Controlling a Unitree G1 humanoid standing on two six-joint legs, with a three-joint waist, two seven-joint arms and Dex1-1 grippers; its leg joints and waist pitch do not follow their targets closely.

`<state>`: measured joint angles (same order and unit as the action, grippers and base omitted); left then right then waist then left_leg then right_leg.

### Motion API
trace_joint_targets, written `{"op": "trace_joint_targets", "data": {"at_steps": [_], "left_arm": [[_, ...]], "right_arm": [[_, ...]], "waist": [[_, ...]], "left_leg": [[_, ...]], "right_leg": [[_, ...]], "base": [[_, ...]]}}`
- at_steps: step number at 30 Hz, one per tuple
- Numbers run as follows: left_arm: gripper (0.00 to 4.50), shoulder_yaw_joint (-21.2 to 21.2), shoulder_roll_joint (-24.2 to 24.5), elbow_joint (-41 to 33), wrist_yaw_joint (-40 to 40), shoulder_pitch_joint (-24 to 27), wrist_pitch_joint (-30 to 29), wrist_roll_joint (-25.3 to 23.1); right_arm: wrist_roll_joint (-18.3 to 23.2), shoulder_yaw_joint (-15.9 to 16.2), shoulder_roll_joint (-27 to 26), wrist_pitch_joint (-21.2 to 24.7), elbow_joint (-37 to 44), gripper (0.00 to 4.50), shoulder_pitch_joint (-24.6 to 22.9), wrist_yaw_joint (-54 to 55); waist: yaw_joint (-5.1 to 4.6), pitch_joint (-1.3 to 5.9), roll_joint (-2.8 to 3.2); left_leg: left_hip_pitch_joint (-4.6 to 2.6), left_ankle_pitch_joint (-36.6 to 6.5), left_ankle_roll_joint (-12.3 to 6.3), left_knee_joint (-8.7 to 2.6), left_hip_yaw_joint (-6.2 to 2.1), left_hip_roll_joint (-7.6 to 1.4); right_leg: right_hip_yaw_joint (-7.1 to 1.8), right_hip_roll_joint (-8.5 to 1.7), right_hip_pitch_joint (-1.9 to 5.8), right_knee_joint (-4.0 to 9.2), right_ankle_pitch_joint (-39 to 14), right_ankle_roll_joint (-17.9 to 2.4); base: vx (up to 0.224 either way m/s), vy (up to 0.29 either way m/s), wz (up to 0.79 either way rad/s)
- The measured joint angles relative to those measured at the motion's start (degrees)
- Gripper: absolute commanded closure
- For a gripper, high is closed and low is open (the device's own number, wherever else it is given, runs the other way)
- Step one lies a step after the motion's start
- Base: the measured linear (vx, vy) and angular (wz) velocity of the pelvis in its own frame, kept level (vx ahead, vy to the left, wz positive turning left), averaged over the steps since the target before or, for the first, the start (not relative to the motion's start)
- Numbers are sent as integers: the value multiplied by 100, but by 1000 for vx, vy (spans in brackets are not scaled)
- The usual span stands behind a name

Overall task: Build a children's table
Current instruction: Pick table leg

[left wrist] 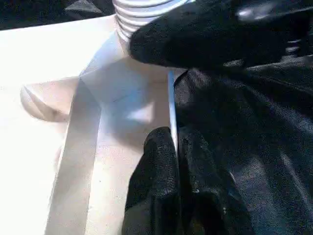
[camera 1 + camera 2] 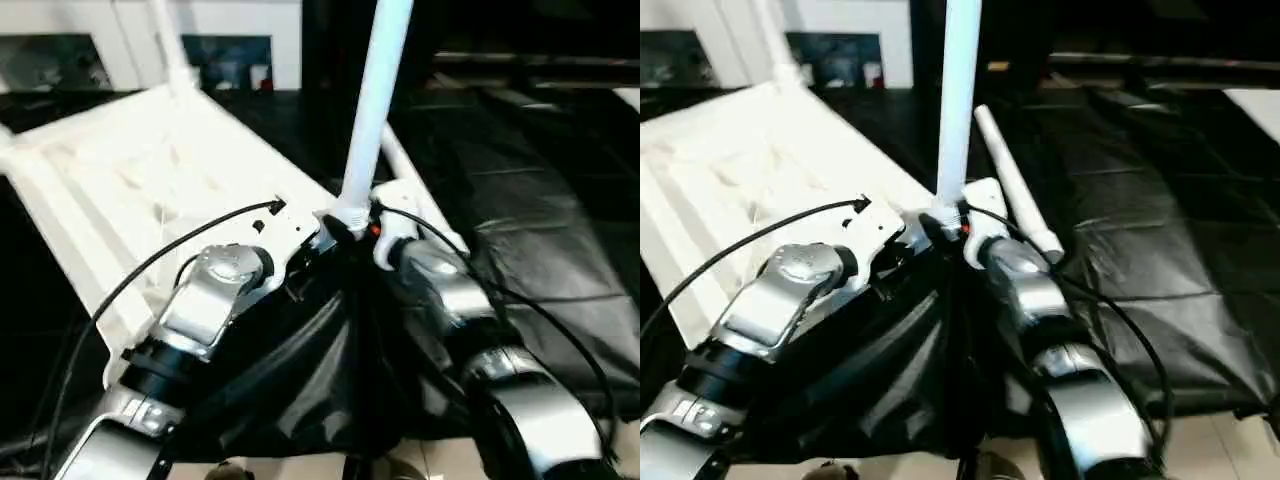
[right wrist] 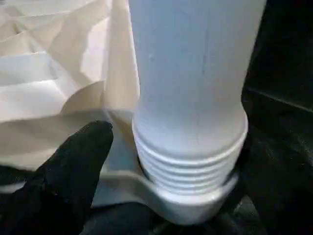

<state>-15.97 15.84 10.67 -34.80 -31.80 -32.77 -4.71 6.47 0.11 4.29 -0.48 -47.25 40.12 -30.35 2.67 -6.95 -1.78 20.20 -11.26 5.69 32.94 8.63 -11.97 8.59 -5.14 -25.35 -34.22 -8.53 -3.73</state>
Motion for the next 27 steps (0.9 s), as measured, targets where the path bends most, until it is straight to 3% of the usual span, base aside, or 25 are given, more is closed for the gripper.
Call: {"op": "trace_joint_targets", "data": {"at_steps": [6,11,15,19,22,27], "left_arm": [[450,127,85,-100,-78,208,81,89],[450,153,131,-162,-138,349,144,167],[450,229,150,-431,-110,712,201,276],[450,288,203,-443,-85,765,229,279],[450,273,297,-443,-258,812,359,290],[450,149,596,-443,-826,866,689,397]], "right_arm": [[261,177,363,540,1293,24,-815,-766],[461,104,672,903,2291,24,-1157,-857],[663,-100,911,1520,3506,24,-2005,-732],[632,-192,866,1611,3548,24,-2166,-562],[633,-131,861,1603,3560,24,-2165,-580],[644,103,1004,1654,3609,11,-2157,-830]], "waist": [[-5,9,17],[18,21,31],[30,101,110],[-23,105,114],[-8,118,125],[111,125,124]], "left_leg": [[-2,0,2,65,3,-14],[-10,4,30,93,1,-9],[-8,4,24,89,8,-3],[-8,6,24,93,6,2],[-7,6,25,94,1,1],[2,7,25,100,-4,0]], "right_leg": [[-4,1,11,-18,22,4],[-10,1,33,-10,29,44],[-22,0,42,16,37,64],[-16,8,39,13,43,67],[-13,10,40,13,43,68],[-13,8,41,13,44,69]], "base": [[0,0,0],[0,0,0],[0,0,0],[0,0,0],[0,0,0],[0,0,0]]}}
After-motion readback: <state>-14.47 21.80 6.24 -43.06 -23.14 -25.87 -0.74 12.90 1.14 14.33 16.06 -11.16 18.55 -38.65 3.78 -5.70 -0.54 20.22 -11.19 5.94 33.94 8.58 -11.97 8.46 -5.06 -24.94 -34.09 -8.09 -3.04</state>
